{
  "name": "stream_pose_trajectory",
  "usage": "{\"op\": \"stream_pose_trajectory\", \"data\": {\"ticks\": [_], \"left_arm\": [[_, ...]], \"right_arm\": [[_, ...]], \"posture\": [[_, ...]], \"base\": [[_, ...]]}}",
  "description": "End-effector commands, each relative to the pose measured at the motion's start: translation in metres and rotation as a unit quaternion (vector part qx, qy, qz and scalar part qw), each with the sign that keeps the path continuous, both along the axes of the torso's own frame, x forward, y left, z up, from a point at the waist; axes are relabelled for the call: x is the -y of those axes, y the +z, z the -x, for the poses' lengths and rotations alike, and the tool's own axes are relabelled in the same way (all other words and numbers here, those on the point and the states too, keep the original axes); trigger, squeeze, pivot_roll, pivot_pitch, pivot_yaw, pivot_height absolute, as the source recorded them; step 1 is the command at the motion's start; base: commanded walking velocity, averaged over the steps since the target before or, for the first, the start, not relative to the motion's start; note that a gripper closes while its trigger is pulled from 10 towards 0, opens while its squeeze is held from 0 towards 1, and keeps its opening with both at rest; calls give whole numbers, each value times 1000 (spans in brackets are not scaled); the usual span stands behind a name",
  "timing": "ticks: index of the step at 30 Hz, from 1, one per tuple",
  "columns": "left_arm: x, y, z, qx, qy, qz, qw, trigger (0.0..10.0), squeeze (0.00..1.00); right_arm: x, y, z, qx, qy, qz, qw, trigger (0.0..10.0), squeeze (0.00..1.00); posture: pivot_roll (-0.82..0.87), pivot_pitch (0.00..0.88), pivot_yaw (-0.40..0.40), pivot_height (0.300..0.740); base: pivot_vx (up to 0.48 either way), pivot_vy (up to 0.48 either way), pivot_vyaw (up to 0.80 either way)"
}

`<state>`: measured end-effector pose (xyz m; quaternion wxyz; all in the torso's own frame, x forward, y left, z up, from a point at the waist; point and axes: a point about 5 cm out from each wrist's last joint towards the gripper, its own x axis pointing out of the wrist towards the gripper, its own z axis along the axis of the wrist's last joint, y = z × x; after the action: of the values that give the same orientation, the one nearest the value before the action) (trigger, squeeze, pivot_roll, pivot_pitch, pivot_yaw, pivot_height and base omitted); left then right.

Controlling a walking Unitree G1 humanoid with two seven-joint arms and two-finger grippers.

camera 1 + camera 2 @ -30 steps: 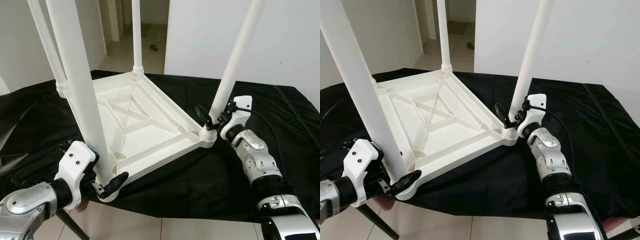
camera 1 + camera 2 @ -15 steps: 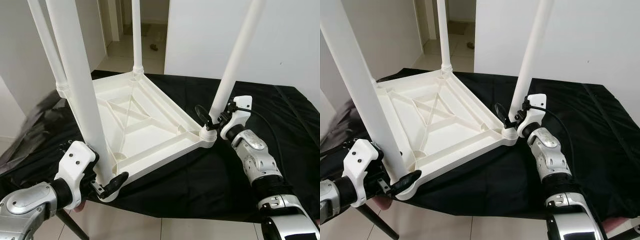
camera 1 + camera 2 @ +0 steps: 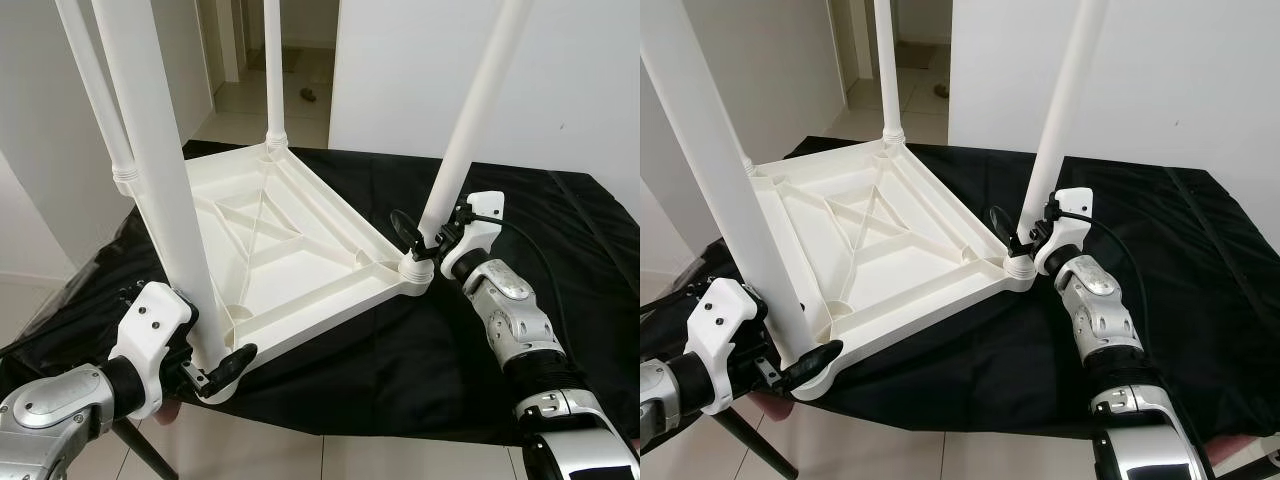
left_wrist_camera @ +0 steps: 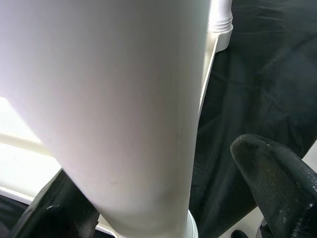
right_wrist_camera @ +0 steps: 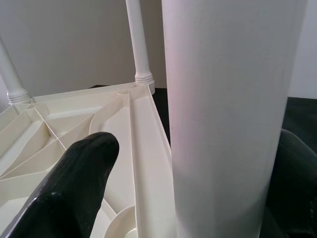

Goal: Building children table

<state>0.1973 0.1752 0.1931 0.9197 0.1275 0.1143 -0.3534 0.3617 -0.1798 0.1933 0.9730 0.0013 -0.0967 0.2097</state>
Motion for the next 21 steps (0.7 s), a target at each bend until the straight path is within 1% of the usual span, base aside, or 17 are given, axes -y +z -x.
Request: {"op": "stream_pose_trajectory", "data": {"ticks": [1,2,3,4,5,21], "left_arm": [[-15,-6,-7,8,63,-7,998,10000,0],[-15,-6,-7,8,63,-7,998,10000,0],[-27,-11,-11,9,99,-8,995,10000,0],[-35,-14,-12,10,120,-9,993,10000,0],[-38,-15,-13,10,128,-10,992,10000,0],[-39,-15,-13,13,130,-9,991,10000,0]], "right_arm": [[-15,-1,17,23,198,42,979,10000,0],[-15,-1,17,23,198,42,979,10000,0],[-9,-3,18,23,174,37,984,10000,0],[-5,-3,19,24,159,34,986,10000,0],[-3,-4,19,25,152,34,987,10000,0],[-3,-2,19,25,156,36,987,10000,0]], "posture": [[199,0,0,740],[199,0,0,740],[199,0,0,740],[199,0,0,740],[199,0,0,740],[200,0,0,740]], "base": [[0,0,0],[0,0,0],[0,0,0],[0,0,0],[0,0,0],[0,0,0]]}}
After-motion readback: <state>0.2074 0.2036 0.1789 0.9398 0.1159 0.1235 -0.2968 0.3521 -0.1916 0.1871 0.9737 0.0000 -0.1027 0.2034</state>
